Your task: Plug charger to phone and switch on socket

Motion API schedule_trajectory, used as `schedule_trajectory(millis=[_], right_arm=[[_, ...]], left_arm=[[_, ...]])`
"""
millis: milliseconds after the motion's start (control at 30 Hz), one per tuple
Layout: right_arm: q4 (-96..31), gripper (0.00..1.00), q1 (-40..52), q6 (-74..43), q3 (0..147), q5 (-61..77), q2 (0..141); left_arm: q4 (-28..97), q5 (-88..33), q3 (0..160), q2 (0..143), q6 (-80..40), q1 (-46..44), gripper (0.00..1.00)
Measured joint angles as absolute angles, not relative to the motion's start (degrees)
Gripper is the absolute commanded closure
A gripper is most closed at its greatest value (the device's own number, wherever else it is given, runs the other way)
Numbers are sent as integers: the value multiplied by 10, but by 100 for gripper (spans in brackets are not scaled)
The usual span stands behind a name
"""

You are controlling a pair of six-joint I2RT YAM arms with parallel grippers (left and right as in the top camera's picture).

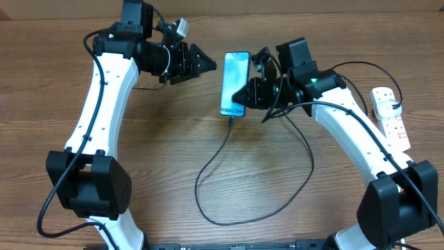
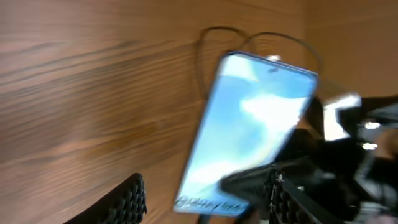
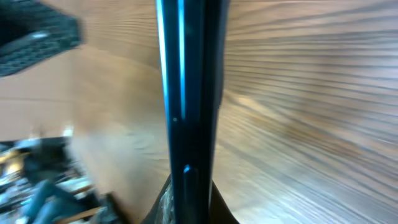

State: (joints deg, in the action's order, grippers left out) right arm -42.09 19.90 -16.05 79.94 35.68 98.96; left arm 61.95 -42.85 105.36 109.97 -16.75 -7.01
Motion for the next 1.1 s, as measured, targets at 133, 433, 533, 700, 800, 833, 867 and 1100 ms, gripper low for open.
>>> schedule_trajectory(millis=[133, 433, 533, 700, 800, 833, 867, 1100], right_arm=[[-443, 96, 199, -143, 799, 299, 991], [-444, 96, 201, -158, 799, 292, 1061], [-424, 96, 211, -174, 799, 292, 1094], [-375, 96, 252, -207, 799, 284, 1133], [-354, 96, 272, -223, 799, 276, 1149], [-346, 96, 279, -227, 799, 276, 1156], [-340, 96, 283, -230, 799, 275, 1162], [-311, 96, 291, -244, 799, 285, 1186]], left_arm=[[651, -351, 1054, 1100, -167, -70, 44], [682, -199, 1054, 1100, -167, -70, 38], [686, -164, 1054, 1100, -167, -70, 37], [692, -122, 1054, 1100, -167, -70, 36], [697, -101, 1054, 1100, -167, -70, 31], [700, -94, 1054, 1100, -167, -70, 30], [703, -89, 1054, 1100, -167, -70, 30], [708, -59, 1054, 1100, -167, -70, 8]])
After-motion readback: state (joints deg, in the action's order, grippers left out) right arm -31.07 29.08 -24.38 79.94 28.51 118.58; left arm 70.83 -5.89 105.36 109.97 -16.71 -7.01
